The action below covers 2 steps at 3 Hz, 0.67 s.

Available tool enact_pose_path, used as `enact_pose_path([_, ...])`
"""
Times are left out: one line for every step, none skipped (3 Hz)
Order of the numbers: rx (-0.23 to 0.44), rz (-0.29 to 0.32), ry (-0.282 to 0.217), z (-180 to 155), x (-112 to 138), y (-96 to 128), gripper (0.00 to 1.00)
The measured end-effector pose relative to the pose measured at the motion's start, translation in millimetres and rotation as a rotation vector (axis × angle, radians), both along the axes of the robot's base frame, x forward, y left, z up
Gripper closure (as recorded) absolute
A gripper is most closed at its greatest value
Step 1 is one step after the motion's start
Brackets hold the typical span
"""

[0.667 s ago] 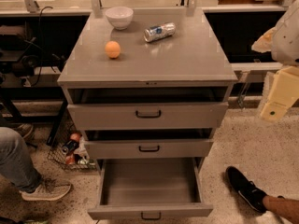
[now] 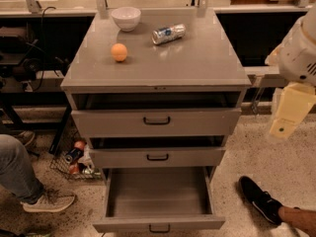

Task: Close bottom drawer

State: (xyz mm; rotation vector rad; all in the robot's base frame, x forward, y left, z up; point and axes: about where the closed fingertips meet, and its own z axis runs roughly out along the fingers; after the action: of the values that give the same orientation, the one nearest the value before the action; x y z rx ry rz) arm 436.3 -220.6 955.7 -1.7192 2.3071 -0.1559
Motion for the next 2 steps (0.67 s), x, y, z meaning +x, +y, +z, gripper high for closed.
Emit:
enact_pose_path([-0.017, -0.068, 0.079, -61.5, -12.9, -5.7, 0.0])
enact_pose_path([0.027, -0.128, 0.182, -170.3, -40.8, 2.3, 0.0])
